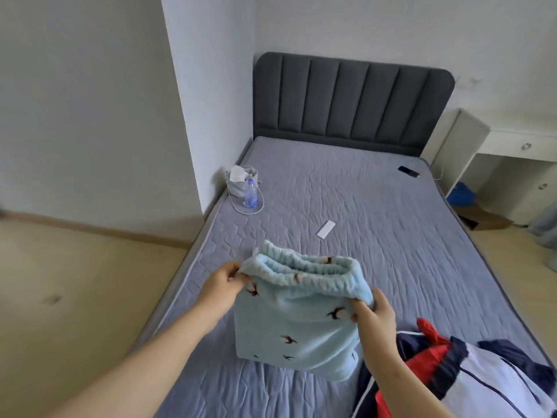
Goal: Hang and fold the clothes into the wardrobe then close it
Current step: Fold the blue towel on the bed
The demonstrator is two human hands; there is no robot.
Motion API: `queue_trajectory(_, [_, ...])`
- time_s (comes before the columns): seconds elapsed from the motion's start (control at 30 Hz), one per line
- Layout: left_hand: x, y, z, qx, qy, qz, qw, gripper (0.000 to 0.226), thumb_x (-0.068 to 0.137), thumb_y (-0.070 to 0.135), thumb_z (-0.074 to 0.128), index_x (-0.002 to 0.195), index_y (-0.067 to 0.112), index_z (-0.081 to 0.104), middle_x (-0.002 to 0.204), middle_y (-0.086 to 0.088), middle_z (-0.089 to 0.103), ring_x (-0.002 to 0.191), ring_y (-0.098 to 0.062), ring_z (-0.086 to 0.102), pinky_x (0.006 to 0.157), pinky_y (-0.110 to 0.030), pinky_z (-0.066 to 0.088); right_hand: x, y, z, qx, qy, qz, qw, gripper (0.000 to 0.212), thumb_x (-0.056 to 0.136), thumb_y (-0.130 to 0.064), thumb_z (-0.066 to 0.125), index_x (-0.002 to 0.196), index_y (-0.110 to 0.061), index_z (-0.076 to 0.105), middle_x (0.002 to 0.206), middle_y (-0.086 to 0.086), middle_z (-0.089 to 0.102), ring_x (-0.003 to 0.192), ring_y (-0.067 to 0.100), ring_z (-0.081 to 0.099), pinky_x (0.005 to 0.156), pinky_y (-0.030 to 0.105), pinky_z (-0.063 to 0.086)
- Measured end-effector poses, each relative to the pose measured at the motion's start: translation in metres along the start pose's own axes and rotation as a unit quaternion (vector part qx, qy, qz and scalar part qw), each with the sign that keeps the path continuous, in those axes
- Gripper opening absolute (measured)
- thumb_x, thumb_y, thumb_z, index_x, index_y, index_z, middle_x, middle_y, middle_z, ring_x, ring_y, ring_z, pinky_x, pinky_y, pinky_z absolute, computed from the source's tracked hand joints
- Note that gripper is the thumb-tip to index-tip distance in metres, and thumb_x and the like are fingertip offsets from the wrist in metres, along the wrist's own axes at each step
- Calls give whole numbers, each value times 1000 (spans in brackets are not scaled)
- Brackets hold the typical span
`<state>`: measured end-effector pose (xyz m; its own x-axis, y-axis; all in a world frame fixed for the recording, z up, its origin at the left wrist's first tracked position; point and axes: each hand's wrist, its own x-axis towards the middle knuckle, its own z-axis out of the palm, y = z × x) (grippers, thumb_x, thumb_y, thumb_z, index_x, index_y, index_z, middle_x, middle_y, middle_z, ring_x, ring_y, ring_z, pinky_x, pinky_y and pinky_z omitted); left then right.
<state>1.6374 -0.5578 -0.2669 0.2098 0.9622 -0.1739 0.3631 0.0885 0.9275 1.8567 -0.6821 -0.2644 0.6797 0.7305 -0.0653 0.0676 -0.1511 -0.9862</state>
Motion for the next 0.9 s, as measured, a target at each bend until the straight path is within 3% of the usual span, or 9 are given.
queue_trajectory(0.2, [9,-48,19,97,26,-91,991,9,90,29,55,83,26,59,79,13,54,70,-5,50,55,-24,39,1,55,8,-73,-41,106,991,6,79,-8,56,77,-13,58,64,3,56,64,19,50,59,30,40])
queue_trajectory(0.4, [67,-62,39,-46,33,-221,974,4,93,14,49,95,13,53,60,-4,52,51,-17,54,43,-24,49,55,71,45,-99,-58,164,980,4,81,-11,55,83,-8,54,75,8,57,68,20,52,59,30,40])
queue_trajectory(0.47, [107,-52,43,-96,51,-188,976,14,94,13,49,108,11,53,71,-8,60,64,-20,61,55,-29,57,93,64,63,-84,-45,129,987,4,84,-13,55,87,-15,55,86,8,60,80,23,56,66,32,44])
queue_trajectory(0.53, [145,-41,46,-134,27,-131,982,38,94,20,53,130,21,41,117,-9,61,104,-24,60,93,-41,50,131,54,79,-44,-75,73,994,31,89,-17,54,119,-25,51,121,5,55,112,23,52,89,36,45])
queue_trajectory(0.6, [168,-34,50,-112,-30,-108,987,77,93,30,54,148,32,1,152,1,26,137,-18,30,113,-40,25,158,48,93,-50,-127,40,990,64,92,-18,53,144,-37,21,155,-4,16,138,15,23,104,30,27])
queue_trajectory(0.67, [176,-35,55,-36,-64,-109,991,90,92,33,55,146,32,-17,157,6,3,143,-15,14,112,-37,17,168,55,102,-83,-155,45,983,73,93,-17,52,147,-39,8,157,-11,-7,143,12,8,97,26,19])
queue_trajectory(0.73, [174,-43,62,4,-84,-117,990,90,92,30,55,146,31,-17,157,7,-1,143,-15,12,111,-35,18,166,72,108,-103,-178,68,976,74,93,-15,52,147,-39,7,157,-11,-10,144,12,6,98,26,20])
queue_trajectory(0.8, [170,-54,68,10,-107,-127,986,87,93,28,55,147,31,-14,157,8,0,143,-15,13,110,-34,20,156,94,111,-117,-197,100,968,74,92,-17,52,147,-41,7,156,-13,-8,143,13,11,101,29,26])
queue_trajectory(0.9, [167,-71,74,45,-132,-139,980,83,93,28,54,148,30,-8,157,6,1,143,-16,11,111,-34,19,148,121,113,-130,-209,133,960,72,92,-18,53,147,-38,11,156,-13,0,130,12,29,83,19,41])
